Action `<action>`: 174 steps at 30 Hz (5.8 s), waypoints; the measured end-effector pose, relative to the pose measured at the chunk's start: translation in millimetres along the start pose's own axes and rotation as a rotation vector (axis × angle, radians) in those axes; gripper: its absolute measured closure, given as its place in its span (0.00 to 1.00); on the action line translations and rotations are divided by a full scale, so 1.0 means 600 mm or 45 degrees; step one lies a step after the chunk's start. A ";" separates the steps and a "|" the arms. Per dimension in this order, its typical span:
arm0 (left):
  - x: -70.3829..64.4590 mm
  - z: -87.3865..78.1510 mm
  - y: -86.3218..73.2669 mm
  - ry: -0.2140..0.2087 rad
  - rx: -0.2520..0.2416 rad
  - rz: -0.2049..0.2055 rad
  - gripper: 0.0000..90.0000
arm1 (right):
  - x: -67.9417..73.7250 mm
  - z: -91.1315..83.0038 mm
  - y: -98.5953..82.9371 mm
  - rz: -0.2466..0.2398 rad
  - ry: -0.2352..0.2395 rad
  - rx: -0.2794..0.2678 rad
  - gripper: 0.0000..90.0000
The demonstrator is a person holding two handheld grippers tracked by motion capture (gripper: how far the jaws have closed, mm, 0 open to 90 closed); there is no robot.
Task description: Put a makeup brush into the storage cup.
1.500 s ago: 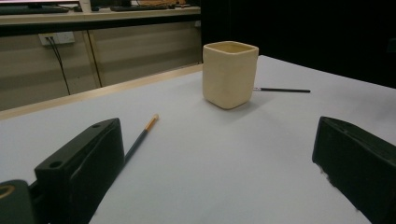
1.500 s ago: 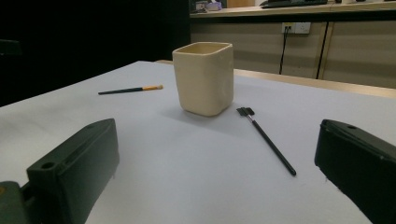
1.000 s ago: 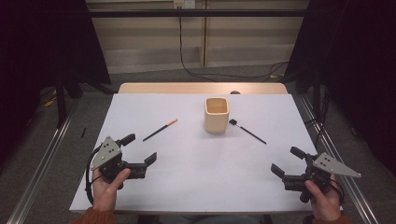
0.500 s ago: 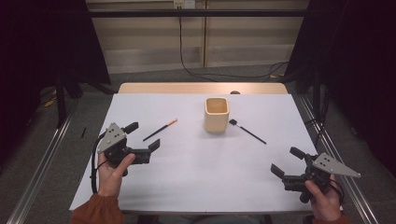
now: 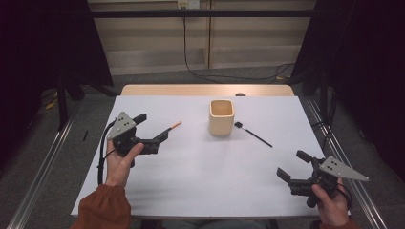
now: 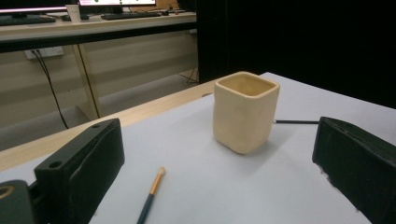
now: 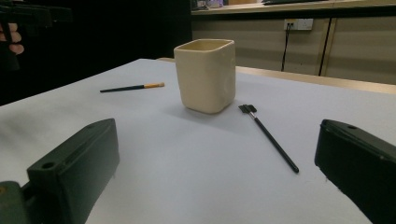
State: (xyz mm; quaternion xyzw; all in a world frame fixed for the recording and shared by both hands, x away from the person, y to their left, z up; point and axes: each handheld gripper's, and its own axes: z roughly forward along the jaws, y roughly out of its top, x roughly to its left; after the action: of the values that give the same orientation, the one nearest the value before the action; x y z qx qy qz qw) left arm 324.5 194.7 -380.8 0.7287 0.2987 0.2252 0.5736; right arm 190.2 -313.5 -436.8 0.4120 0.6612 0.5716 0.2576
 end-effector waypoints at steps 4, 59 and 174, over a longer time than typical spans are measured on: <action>0.004 0.015 0.008 -0.001 -0.006 0.021 0.02 | 0.000 0.000 0.000 0.000 0.001 0.000 0.00; 0.103 0.134 0.062 0.031 0.600 0.115 0.05 | 0.000 0.001 -0.001 -0.002 0.012 0.011 0.00; 0.135 0.266 -0.047 -0.136 1.498 0.052 0.93 | 0.004 0.007 -0.005 -0.043 0.071 0.065 0.00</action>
State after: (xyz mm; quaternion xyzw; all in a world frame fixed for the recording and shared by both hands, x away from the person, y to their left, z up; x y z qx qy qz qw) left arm 484.8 143.5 -447.5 0.9404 0.3299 -0.0043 0.0827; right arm 191.5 -309.4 -440.3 0.3911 0.6894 0.5613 0.2381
